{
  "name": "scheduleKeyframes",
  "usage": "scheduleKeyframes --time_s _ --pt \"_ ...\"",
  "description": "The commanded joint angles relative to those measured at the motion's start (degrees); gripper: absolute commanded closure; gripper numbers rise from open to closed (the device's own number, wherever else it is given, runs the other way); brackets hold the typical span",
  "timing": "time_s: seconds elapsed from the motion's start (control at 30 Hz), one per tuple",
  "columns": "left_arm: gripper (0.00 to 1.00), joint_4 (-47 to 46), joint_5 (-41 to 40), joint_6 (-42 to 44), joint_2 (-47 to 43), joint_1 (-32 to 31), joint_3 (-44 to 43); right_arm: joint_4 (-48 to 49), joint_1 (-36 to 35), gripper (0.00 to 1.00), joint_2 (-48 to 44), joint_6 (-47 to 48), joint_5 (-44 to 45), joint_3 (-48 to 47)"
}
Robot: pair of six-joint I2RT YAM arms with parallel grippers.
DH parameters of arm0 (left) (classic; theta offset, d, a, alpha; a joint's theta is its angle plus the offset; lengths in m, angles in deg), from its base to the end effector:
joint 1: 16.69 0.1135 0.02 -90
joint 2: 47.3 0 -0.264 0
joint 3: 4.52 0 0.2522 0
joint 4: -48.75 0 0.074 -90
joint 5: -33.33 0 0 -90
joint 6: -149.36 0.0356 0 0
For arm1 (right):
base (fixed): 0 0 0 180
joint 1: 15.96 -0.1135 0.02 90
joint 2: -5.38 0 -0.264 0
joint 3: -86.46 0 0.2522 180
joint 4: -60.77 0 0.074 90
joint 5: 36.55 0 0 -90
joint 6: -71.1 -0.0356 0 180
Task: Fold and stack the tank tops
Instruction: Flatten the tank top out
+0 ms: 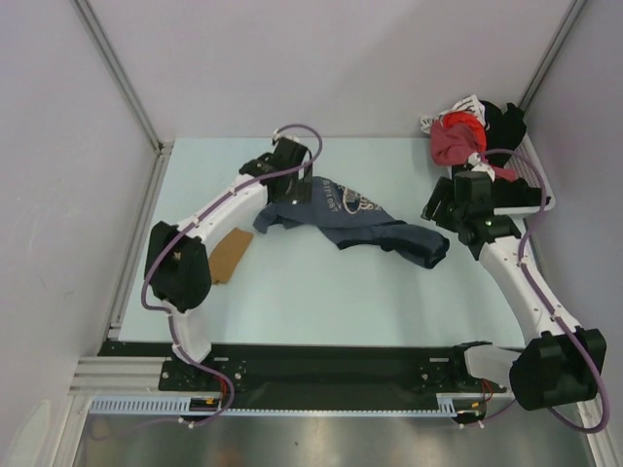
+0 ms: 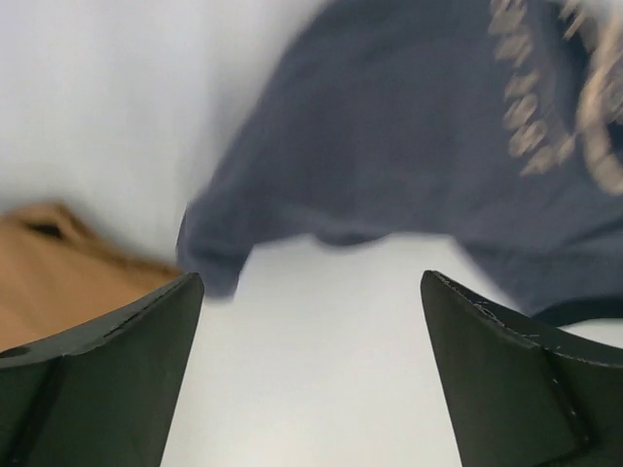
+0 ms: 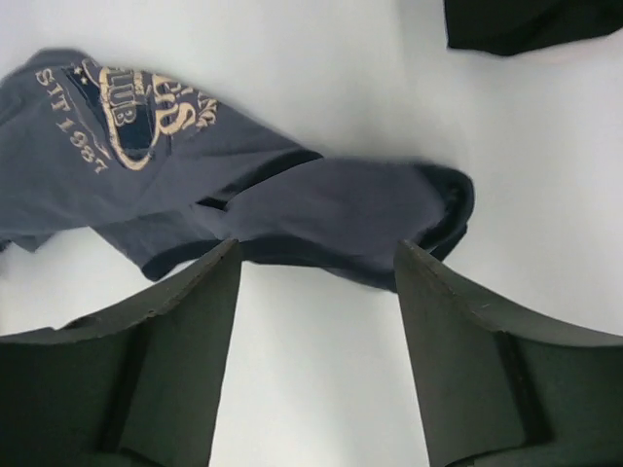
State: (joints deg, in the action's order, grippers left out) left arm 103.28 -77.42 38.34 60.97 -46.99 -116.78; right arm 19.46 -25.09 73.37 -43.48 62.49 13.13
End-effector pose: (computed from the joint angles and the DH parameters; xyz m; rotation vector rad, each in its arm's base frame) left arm 0.3712 -0.2023 0.2989 0.0367 2.3773 0.0231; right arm 0.2581 0.0358 0.3176 0.3822 2.1605 0.1582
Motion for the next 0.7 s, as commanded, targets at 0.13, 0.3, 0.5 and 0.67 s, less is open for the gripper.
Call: scheduleKeyframes --time_s 0.13,0.3,0.5,0.67 --pt "0.00 -4.02 2.81 -2.27 -18.34 -0.81 17.53 6.45 -4.22 0.41 -3.30 2.23 -14.20 6.21" --pt "0.00 -9.30 9.67 -4.12 -25.73 -0.81 28.61 9.62 -15.45 0.48 6.17 9.19 -17.92 4.65" --pt "0.00 -17.74 21.78 -8.33 -29.34 5.95 37.05 10.24 -21.46 0.47 22.15 13.32 -13.88 -3.96" --pt "0.00 -20.12 22.86 -8.60 -29.00 9.30 39.88 12.17 -25.49 0.32 30.00 13.85 -10.18 -8.10"
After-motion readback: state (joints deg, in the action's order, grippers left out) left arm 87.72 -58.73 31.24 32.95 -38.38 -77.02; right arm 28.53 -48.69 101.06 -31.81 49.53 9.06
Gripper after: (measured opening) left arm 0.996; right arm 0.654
